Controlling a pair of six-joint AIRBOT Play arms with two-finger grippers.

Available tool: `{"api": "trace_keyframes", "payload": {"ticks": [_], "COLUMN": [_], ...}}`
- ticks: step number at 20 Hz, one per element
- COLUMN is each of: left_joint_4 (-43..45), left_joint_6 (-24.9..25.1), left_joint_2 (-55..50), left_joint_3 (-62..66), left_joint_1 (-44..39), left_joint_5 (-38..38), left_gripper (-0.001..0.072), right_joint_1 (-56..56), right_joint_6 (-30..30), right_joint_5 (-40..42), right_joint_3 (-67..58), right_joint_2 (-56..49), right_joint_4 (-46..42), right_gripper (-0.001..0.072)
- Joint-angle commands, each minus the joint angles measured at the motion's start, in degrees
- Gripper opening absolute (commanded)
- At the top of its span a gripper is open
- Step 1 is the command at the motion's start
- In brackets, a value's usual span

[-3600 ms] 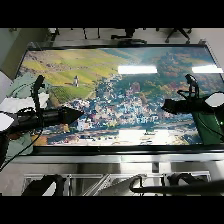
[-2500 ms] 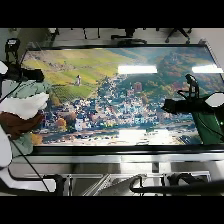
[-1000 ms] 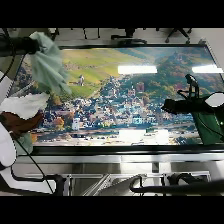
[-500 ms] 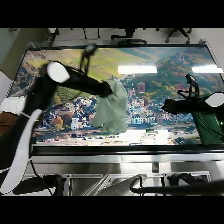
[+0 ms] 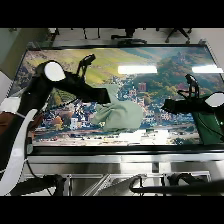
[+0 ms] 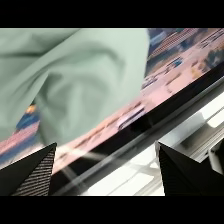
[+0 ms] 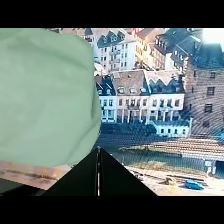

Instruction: Fold the shirts.

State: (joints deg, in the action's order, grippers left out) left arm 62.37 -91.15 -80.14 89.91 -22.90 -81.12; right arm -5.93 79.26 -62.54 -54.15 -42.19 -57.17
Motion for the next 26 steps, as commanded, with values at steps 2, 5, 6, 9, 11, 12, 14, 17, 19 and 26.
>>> {"api": "trace_keyframes", "payload": {"ticks": [2,5,6,9,11,12,14,17,19,26], "left_joint_4": [7.6,5.8,4.1,-3.8,-11.1,-15.8,-21.9,-22.5,-22.6,-26.4], "left_joint_6": [-1.5,-1.4,-0.3,6.5,13.3,17.2,23.7,25.4,25.4,28.8], "left_joint_2": [10.6,15.7,16.3,14.0,9.2,6.3,0.6,-6.2,-10.2,-16.2], "left_joint_3": [-16.9,-33.6,-37.8,-45.2,-45.9,-45.3,-42.5,-36.5,-32.7,-28.7], "left_joint_1": [4.9,8.4,9.5,13.0,14.7,15.1,15.1,15.0,15.0,15.0], "left_joint_5": [-0.9,12.0,16.7,29.0,32.7,33.6,33.5,32.8,30.3,22.8], "left_gripper": [0.0707,0.0707,0.0707,0.0707,0.0707,0.0707,0.0707,0.0707,0.0707,0.0266], "right_joint_1": [0.1,0.1,0.1,0.1,0.1,0.1,0.1,1.8,4.8,15.3], "right_joint_6": [0.0,0.0,0.0,0.0,0.0,0.2,0.2,-2.1,-3.1,-15.3], "right_joint_5": [0.0,0.6,0.6,1.2,1.7,1.4,0.8,1.4,3.2,11.3], "right_joint_3": [0.0,0.0,0.0,0.0,0.0,0.0,1.4,5.6,7.7,8.1], "right_joint_2": [0.0,0.0,0.0,0.0,-0.7,-1.2,-2.6,-7.0,-11.1,-24.3], "right_joint_4": [0.9,0.9,0.8,0.9,0.9,1.1,4.7,7.5,7.6,21.9], "right_gripper": [0.0016,0.0016,0.0016,0.0017,0.0017,0.0018,0.005,0.0479,0.0479,0.0479]}}
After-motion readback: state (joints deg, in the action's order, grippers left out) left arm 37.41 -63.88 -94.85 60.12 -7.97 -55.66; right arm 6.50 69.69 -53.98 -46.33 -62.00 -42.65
